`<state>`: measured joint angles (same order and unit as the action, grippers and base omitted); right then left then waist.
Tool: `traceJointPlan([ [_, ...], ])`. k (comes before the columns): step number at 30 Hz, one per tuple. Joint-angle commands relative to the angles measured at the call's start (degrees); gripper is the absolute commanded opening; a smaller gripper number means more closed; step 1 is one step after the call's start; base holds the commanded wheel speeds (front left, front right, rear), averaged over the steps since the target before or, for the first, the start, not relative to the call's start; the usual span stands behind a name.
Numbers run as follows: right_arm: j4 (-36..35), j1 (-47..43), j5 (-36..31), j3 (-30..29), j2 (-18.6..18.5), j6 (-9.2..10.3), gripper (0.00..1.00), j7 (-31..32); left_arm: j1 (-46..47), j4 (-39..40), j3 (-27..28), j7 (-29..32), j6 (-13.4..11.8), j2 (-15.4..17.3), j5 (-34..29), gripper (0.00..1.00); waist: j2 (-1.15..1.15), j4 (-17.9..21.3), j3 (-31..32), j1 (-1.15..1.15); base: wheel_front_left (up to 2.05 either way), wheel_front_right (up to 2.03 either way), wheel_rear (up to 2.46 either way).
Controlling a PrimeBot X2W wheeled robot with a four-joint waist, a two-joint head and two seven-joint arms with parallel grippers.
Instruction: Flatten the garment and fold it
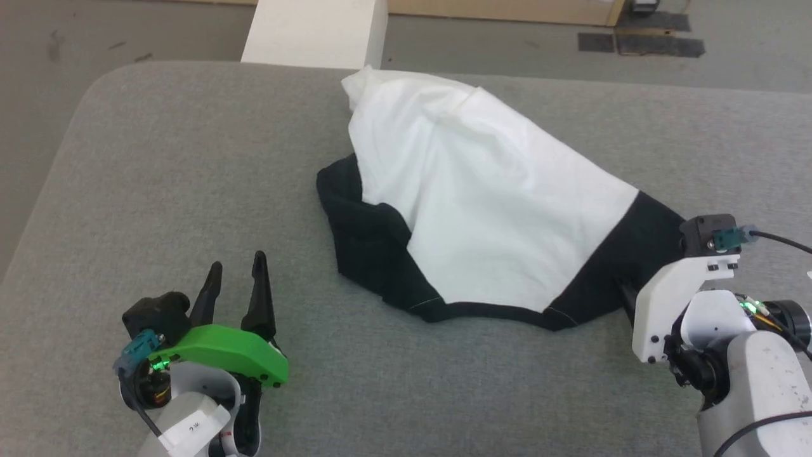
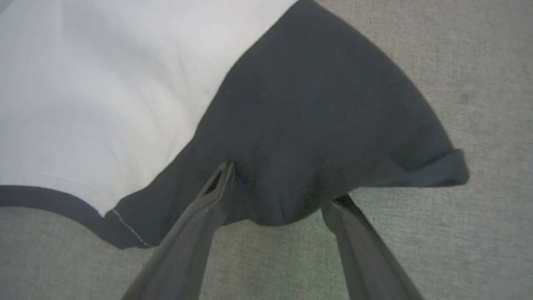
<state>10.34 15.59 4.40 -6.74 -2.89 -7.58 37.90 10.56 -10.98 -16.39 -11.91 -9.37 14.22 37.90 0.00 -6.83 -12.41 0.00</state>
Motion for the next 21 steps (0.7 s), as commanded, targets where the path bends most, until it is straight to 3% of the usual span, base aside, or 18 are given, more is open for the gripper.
traceJointPlan([
  [1,0.30,0.95,-0.15,-0.04,0.02,0.09,1.00,0.20,0.42,0.10,-0.09,0.00,0.21,0.16,0.05,1.00,0.00,-1.05,-1.12,0.00,0.00,0.00,0.00],
  [2,0.51,1.15,-0.25,-0.14,0.02,0.09,0.92,0.24,0.52,0.03,-0.12,-0.02,0.25,0.13,0.08,1.00,0.00,-1.22,-1.28,0.00,0.00,0.00,0.00],
  [3,0.61,1.26,-0.39,-0.27,0.02,0.09,0.31,0.21,0.58,-0.07,-0.17,0.04,0.27,0.11,0.14,1.00,0.00,-1.33,-1.38,0.00,0.00,0.00,0.00],
  [4,0.70,1.35,-0.57,-0.34,0.02,0.09,0.00,0.10,0.65,-0.11,-0.21,-0.02,0.32,0.09,0.15,1.00,0.00,-1.42,-1.46,0.00,0.00,0.00,0.00],
  [11,0.74,0.76,-0.03,-0.47,0.02,0.09,0.00,-0.86,0.84,-0.03,-0.72,3.45,-0.07,-0.52,2.09,1.00,0.00,-0.78,-0.48,0.00,0.00,0.00,0.00],
  [18,-0.64,0.01,0.55,-0.01,0.02,0.09,0.00,-0.98,4.32,4.07,-7.45,23.61,-0.42,-1.90,7.11,1.00,0.00,-0.01,-0.18,0.00,0.00,0.00,0.00],
  [21,-0.93,-0.02,0.86,0.47,0.02,0.09,0.00,-1.04,6.16,4.65,-9.90,28.94,-0.86,-1.54,6.92,1.00,0.00,0.69,-0.57,0.00,0.00,0.00,0.00],
])
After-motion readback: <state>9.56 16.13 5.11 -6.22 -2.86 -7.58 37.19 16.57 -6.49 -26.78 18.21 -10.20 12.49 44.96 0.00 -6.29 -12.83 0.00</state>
